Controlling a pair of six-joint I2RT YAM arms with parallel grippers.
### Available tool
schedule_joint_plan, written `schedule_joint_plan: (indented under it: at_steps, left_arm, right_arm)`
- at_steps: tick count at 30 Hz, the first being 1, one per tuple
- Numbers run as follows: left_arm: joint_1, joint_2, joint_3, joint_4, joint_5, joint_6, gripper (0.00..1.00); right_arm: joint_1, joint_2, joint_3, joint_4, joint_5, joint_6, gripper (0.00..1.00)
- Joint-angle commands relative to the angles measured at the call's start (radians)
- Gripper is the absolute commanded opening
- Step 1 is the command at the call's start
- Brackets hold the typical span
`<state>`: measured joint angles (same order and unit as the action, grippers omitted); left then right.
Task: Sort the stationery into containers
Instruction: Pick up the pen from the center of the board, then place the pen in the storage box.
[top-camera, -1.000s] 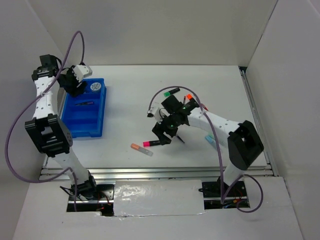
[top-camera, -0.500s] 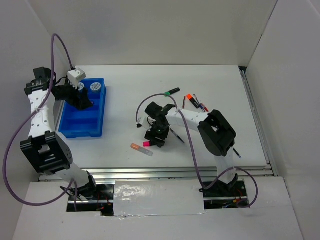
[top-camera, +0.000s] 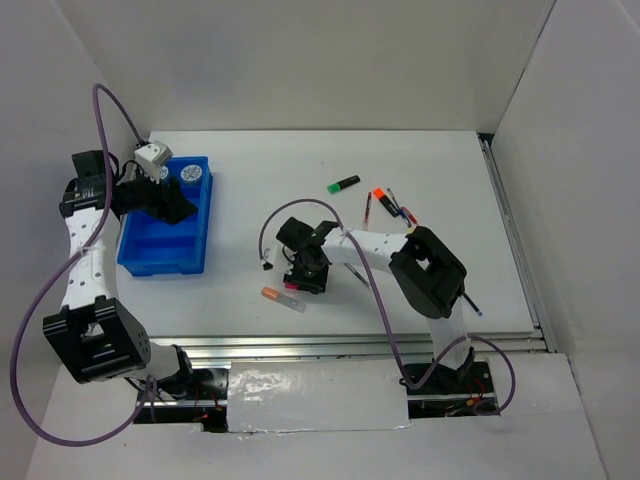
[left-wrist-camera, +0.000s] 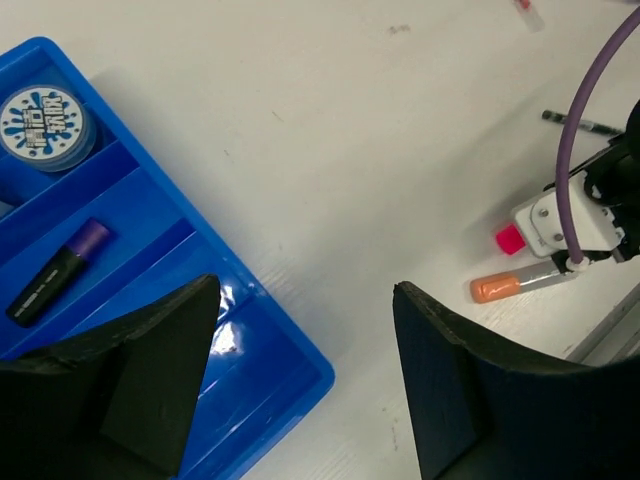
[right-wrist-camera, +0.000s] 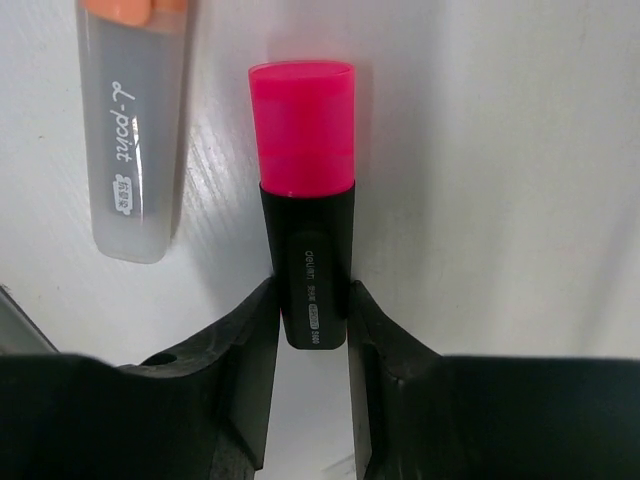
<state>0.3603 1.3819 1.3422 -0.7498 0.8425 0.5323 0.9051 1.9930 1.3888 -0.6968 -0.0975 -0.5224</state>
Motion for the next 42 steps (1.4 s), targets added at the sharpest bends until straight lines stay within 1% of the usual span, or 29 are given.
schedule_joint_plan:
  at_steps: [1, 2, 3, 4, 5, 6, 8, 9, 10, 11, 12, 13, 15, 16, 17, 19, 22, 25, 28, 30, 33, 34, 36, 37, 38, 39, 40, 41, 42]
  left_arm:
    - [-0.007, -0.038, -0.035, 0.122, 0.058, -0.181, 0.81]
    - [-0.018, -0.056, -0.047, 0.188, 0.053, -0.274, 0.79]
    - [-0.027, -0.064, -0.067, 0.213, 0.055, -0.311, 0.78]
    - [-0.043, -0.073, -0.08, 0.242, 0.056, -0.354, 0.78]
    - [-0.073, -0.101, -0.11, 0.318, 0.049, -0.447, 0.78]
    - [-0.095, -0.118, -0.127, 0.358, 0.041, -0.492, 0.78]
    - [-0.162, -0.167, -0.191, 0.44, 0.012, -0.654, 0.77]
    - [-0.19, -0.181, -0.21, 0.505, -0.028, -0.695, 0.77]
    - [-0.242, -0.191, -0.225, 0.527, -0.049, -0.736, 0.77]
    - [-0.273, -0.205, -0.247, 0.547, -0.071, -0.799, 0.77]
    - [-0.305, -0.21, -0.25, 0.566, -0.141, -0.822, 0.77]
    - [-0.383, -0.214, -0.252, 0.57, -0.178, -0.842, 0.77]
    - [-0.444, -0.199, -0.242, 0.589, -0.27, -0.899, 0.76]
    - [-0.487, -0.189, -0.233, 0.589, -0.292, -0.922, 0.76]
    - [-0.503, -0.157, -0.215, 0.59, -0.308, -0.964, 0.77]
    - [-0.54, -0.097, -0.183, 0.607, -0.332, -1.032, 0.77]
    - [-0.598, -0.017, -0.118, 0.622, -0.33, -1.081, 0.75]
    - [-0.658, 0.038, -0.062, 0.629, -0.336, -1.083, 0.74]
    - [-0.688, 0.089, -0.031, 0.616, -0.344, -1.088, 0.73]
    - [-0.692, 0.111, -0.032, 0.635, -0.323, -1.106, 0.72]
    - [-0.695, 0.138, -0.046, 0.656, -0.315, -1.124, 0.66]
    - [-0.695, 0.144, -0.058, 0.658, -0.312, -1.128, 0.61]
    - [-0.699, 0.147, -0.072, 0.664, -0.298, -1.121, 0.56]
    - [-0.699, 0.147, -0.074, 0.659, -0.293, -1.118, 0.47]
    - [-0.701, 0.147, -0.078, 0.658, -0.287, -1.115, 0.42]
    - [-0.699, 0.144, -0.08, 0.659, -0.284, -1.111, 0.31]
    - [-0.699, 0.143, -0.078, 0.655, -0.278, -1.105, 0.26]
    - [-0.699, 0.141, -0.074, 0.652, -0.272, -1.097, 0.21]
    - [-0.693, 0.14, -0.071, 0.635, -0.261, -1.079, 0.15]
  right_arm:
    - [-0.031, 0.052, 0.013, -0.003, -0.014, 0.015, 0.11]
    - [-0.07, 0.024, 0.042, -0.019, -0.084, 0.053, 0.07]
    - [-0.095, 0.003, 0.058, -0.047, -0.132, 0.077, 0.06]
    - [-0.122, -0.022, 0.091, -0.05, -0.175, 0.134, 0.02]
    - [-0.176, -0.069, 0.104, -0.05, -0.215, 0.165, 0.0]
    - [-0.202, -0.101, 0.114, -0.028, -0.278, 0.2, 0.0]
    - [-0.254, -0.196, 0.112, 0.025, -0.323, 0.313, 0.0]
    - [-0.299, -0.226, 0.101, 0.095, -0.35, 0.356, 0.0]
    - [-0.317, -0.25, 0.075, 0.133, -0.363, 0.445, 0.0]
    - [-0.336, -0.294, 0.061, 0.167, -0.372, 0.487, 0.0]
    - [-0.369, -0.312, 0.05, 0.222, -0.399, 0.521, 0.0]
    - [-0.379, -0.325, 0.032, 0.247, -0.415, 0.601, 0.0]
    - [-0.399, -0.355, 0.007, 0.307, -0.438, 0.686, 0.0]
    - [-0.399, -0.361, 0.003, 0.322, -0.444, 0.709, 0.0]
    - [-0.397, -0.373, -0.002, 0.333, -0.452, 0.728, 0.0]
    - [-0.384, -0.39, -0.016, 0.373, -0.45, 0.785, 0.0]
    - [-0.354, -0.407, -0.033, 0.416, -0.421, 0.841, 0.0]
    - [-0.324, -0.407, -0.02, 0.407, -0.389, 0.861, 0.0]
    - [-0.311, -0.424, -0.02, 0.407, -0.378, 0.874, 0.0]
    - [-0.301, -0.434, -0.033, 0.421, -0.369, 0.878, 0.0]
    - [-0.291, -0.442, -0.039, 0.424, -0.357, 0.884, 0.0]
    - [-0.29, -0.442, -0.039, 0.421, -0.355, 0.886, 0.0]
    - [-0.291, -0.441, -0.036, 0.424, -0.352, 0.891, 0.0]
    - [-0.291, -0.439, -0.036, 0.427, -0.352, 0.891, 0.0]
    - [-0.29, -0.438, -0.033, 0.428, -0.352, 0.891, 0.0]
    - [-0.291, -0.433, -0.03, 0.428, -0.363, 0.891, 0.0]
    - [-0.291, -0.428, -0.024, 0.427, -0.367, 0.891, 0.0]
    - [-0.291, -0.424, -0.01, 0.415, -0.376, 0.883, 0.02]
    - [-0.29, -0.41, 0.001, 0.407, -0.398, 0.878, 0.08]
